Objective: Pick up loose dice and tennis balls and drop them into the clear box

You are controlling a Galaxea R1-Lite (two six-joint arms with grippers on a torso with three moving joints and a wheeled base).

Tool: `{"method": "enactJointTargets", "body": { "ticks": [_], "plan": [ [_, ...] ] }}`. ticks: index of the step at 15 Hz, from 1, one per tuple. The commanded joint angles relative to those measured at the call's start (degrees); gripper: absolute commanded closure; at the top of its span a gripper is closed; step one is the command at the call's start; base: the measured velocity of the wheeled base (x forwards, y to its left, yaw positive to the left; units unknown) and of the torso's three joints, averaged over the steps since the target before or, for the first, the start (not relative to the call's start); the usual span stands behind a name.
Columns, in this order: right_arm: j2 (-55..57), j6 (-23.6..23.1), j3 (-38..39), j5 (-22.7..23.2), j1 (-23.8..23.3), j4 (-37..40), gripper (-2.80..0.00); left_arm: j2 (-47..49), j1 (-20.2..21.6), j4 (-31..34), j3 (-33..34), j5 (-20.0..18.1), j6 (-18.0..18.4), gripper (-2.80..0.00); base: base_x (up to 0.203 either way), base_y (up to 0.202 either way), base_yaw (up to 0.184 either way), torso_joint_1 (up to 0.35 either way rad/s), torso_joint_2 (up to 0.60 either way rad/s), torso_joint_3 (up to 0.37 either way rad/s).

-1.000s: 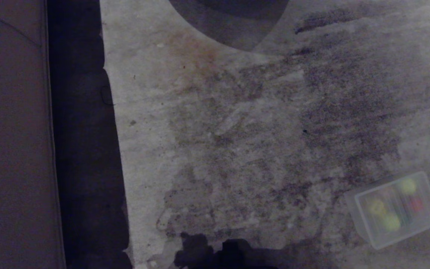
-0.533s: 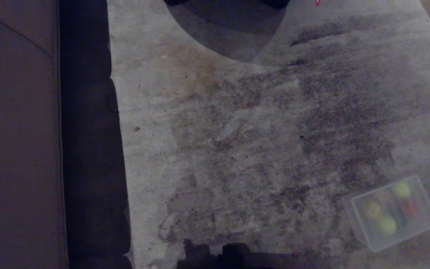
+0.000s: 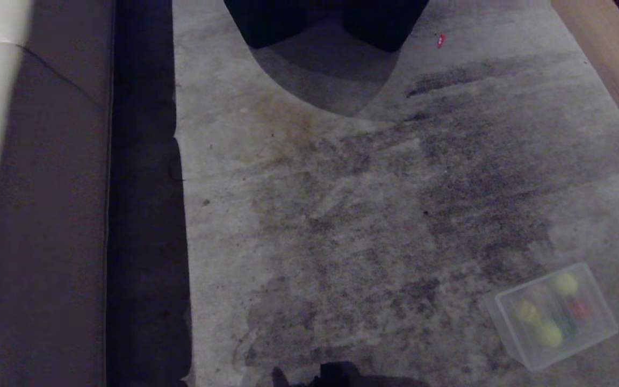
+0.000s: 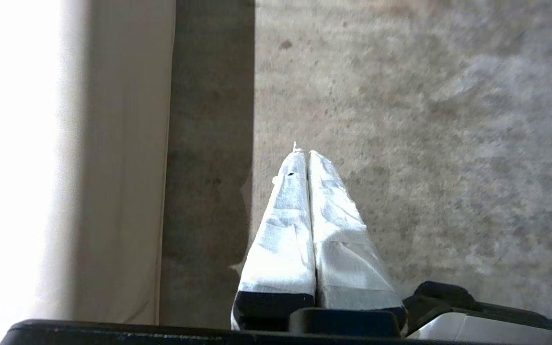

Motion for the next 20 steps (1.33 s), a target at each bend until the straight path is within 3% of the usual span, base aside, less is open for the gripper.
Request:
{"method": "enactJointTargets", "body": {
  "ticks": [1, 20],
  "plan": [
    [0.2, -0.2, 0.4, 0.1, 0.0, 0.0, 0.00, 0.0, 0.0, 0.0, 0.0, 0.0, -0.1, 0.00, 0.000, 0.000, 0.000, 0.002, 0.00, 0.206],
    [0.2, 1.3, 0.4, -0.2, 0.0, 0.0, 0.00, 0.1, 0.0, 0.0, 0.0, 0.0, -0.1, 0.00, 0.000, 0.000, 0.000, 0.002, 0.00, 0.203]
  ]
}}
